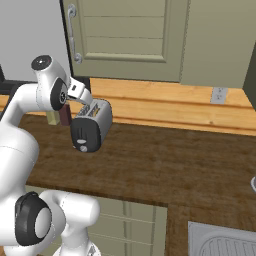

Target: Start the toaster. Once the lever pops up, take the bread to the plate on the dining counter.

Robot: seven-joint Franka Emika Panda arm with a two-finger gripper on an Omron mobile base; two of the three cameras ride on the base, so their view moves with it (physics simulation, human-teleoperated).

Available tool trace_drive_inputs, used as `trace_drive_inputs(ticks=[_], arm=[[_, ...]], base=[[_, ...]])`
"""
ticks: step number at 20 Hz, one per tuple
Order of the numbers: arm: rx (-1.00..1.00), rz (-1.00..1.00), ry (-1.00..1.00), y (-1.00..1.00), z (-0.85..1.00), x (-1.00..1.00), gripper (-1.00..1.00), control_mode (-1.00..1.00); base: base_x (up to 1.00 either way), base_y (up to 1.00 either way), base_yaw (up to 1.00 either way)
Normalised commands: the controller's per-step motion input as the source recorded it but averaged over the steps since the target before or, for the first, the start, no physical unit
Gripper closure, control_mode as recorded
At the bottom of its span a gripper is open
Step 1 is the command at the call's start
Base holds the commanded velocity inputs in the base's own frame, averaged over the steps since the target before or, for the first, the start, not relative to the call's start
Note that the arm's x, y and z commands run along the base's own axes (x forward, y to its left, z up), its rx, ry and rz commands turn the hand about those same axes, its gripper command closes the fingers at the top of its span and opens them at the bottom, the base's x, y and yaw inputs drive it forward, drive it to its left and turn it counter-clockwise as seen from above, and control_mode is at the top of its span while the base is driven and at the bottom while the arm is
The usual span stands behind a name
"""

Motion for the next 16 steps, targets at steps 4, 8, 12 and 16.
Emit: trace_drive_inputs(ticks=[4,8,12,16], arm=[[0.00,0.00,0.00,0.00,0.00,0.00,-1.00,-1.00],[0.00,0.00,0.00,0.00,0.00,0.00,-1.00,-1.00],[0.00,0.00,0.00,0.00,0.00,0.00,-1.00,-1.00],[0.00,0.00,0.00,0.00,0.00,0.00,-1.00,-1.00]], base=[[0.00,0.00,0.00],[0.00,0.00,0.00],[0.00,0.00,0.00],[0.00,0.00,0.00]])
